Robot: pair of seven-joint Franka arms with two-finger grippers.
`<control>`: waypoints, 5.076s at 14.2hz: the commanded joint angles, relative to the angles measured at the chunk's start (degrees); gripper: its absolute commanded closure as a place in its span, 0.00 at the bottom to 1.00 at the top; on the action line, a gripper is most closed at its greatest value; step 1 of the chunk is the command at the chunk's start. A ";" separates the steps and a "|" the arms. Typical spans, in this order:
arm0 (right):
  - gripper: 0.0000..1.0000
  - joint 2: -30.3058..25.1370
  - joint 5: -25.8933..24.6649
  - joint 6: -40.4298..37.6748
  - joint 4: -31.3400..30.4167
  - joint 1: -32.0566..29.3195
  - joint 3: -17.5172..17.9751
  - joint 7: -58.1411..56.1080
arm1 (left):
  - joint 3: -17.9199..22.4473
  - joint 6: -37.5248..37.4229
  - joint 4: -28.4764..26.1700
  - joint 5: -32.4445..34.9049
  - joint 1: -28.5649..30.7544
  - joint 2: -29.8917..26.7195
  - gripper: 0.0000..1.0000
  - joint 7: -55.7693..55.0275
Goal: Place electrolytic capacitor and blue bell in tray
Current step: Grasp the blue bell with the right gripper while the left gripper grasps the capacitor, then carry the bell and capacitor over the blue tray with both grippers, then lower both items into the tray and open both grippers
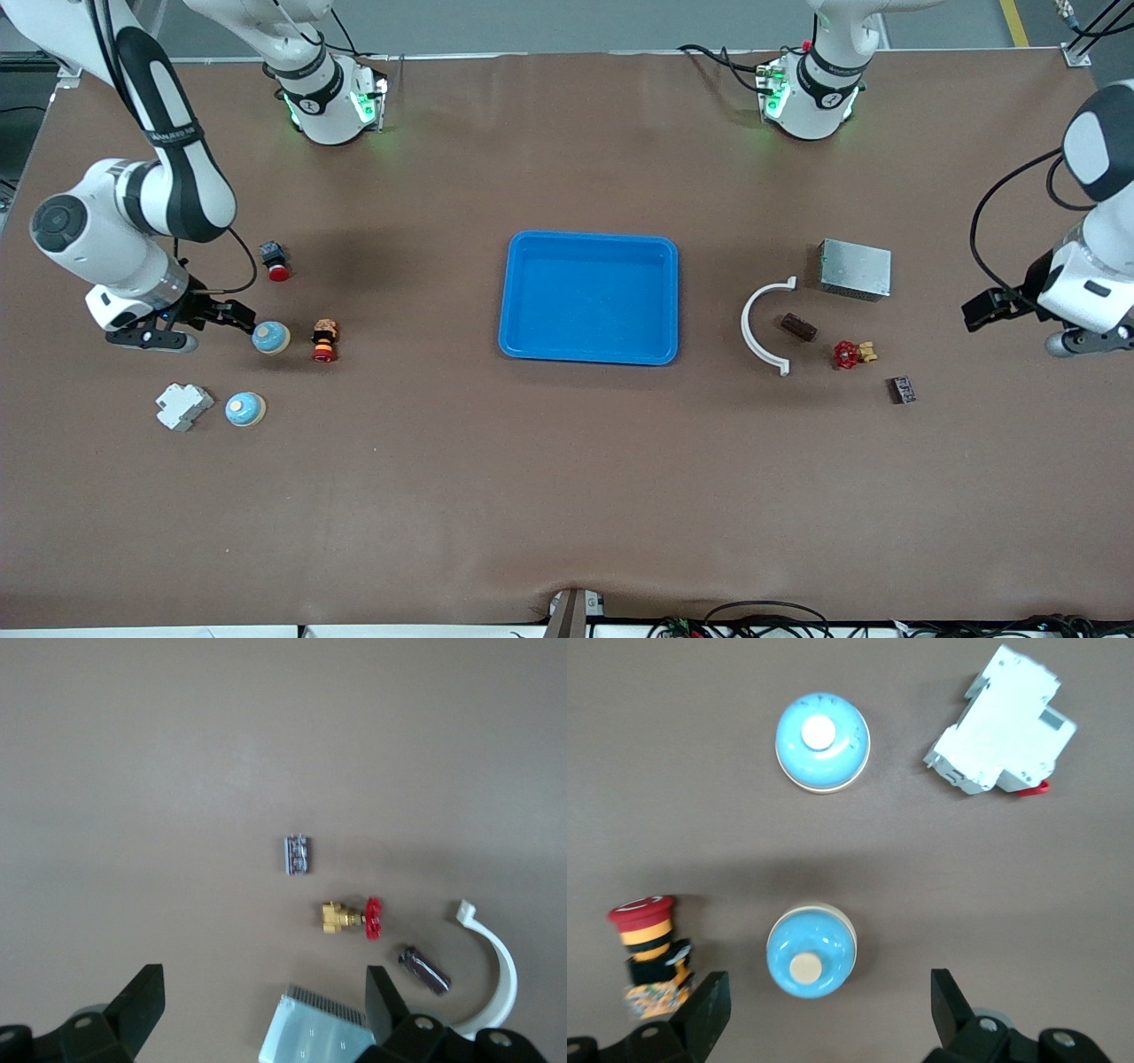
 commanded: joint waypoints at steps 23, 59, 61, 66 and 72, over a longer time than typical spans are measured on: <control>0.10 7.94 2.41 12.23 -4.09 2.08 0.73 3.27 | -0.62 27.56 -8.35 -10.65 6.00 20.47 0.00 -0.29; 1.00 2.64 2.24 -13.27 15.58 50.58 0.90 87.45 | -24.09 8.67 0.18 -8.54 -0.85 16.08 1.00 -55.28; 1.00 8.35 1.45 -13.26 20.23 52.00 0.82 91.58 | -24.09 8.93 0.27 -8.36 -3.39 16.60 1.00 -59.59; 1.00 16.89 1.45 -13.44 27.19 54.11 0.82 95.38 | -24.27 11.83 0.27 -9.33 -9.28 19.14 1.00 -69.70; 1.00 18.66 1.54 -12.47 27.29 56.30 0.82 99.33 | -24.18 13.59 -1.93 -9.33 -15.00 22.75 1.00 -82.97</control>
